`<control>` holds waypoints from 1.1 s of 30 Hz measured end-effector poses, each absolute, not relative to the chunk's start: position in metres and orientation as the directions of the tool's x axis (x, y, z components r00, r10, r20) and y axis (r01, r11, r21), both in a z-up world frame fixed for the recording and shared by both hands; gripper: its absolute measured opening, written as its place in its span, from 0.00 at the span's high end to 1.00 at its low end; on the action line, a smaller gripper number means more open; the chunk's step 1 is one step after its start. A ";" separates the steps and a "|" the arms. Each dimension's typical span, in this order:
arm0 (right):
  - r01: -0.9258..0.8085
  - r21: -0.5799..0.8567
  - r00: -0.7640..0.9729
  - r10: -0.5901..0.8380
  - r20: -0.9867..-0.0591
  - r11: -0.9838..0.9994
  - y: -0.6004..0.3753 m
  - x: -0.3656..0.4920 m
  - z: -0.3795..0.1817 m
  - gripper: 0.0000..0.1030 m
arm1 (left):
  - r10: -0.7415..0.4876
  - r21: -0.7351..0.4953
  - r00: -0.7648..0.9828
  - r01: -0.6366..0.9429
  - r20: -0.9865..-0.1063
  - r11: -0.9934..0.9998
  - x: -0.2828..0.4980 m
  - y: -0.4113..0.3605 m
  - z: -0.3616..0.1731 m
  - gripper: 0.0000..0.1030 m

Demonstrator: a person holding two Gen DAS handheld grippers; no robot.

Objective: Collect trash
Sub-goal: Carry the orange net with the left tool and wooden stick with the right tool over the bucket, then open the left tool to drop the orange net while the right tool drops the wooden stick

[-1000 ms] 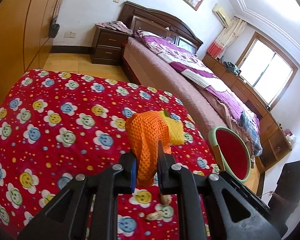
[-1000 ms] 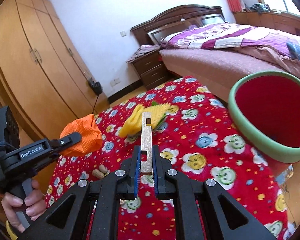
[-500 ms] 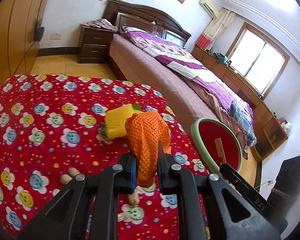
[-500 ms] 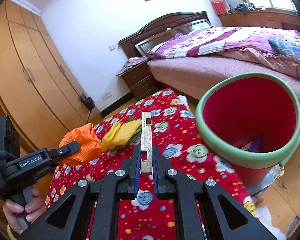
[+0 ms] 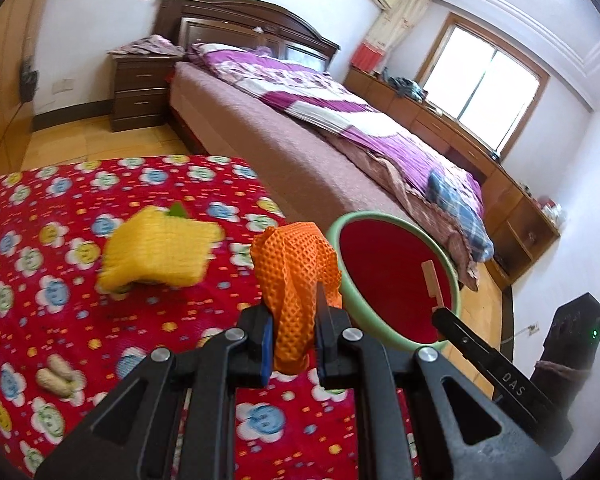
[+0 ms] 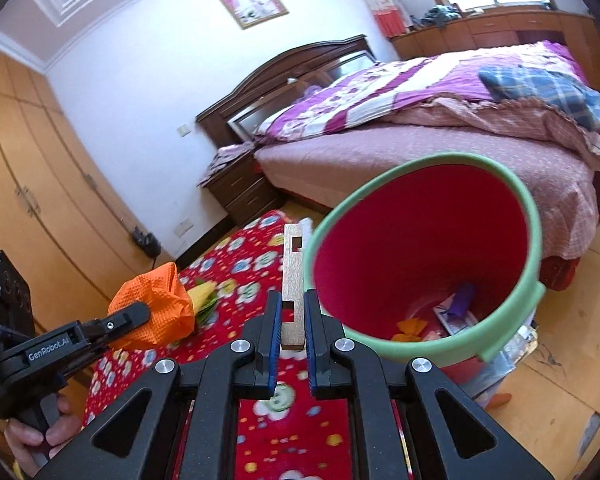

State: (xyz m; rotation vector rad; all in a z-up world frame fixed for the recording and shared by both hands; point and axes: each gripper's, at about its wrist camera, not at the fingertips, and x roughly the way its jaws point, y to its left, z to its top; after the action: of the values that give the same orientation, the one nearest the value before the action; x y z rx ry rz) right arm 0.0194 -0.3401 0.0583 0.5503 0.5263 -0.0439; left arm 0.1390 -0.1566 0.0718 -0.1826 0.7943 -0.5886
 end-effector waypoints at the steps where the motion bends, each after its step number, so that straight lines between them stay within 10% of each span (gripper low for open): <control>1: 0.187 0.491 0.867 0.092 -0.489 0.851 -0.345 0.018 0.057 0.90 | -0.565 -0.364 0.545 0.438 -0.619 0.822 0.139 -0.164 0.071 0.86; 25: 0.352 0.516 0.840 -0.021 -0.542 0.781 -0.425 0.018 0.019 0.90 | -0.586 -0.287 0.444 0.575 -0.678 0.767 0.165 -0.281 0.028 0.85; 33: 0.349 0.521 0.840 -0.014 -0.542 0.779 -0.425 0.021 0.018 0.87 | -0.591 -0.302 0.447 0.563 -0.671 0.769 0.166 -0.278 0.029 0.62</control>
State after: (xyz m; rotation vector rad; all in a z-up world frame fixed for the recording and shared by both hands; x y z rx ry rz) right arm 0.0214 -0.4249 0.0184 0.6543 0.5455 -0.2069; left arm 0.1663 -0.2778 0.0294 -0.0368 0.8462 -0.7148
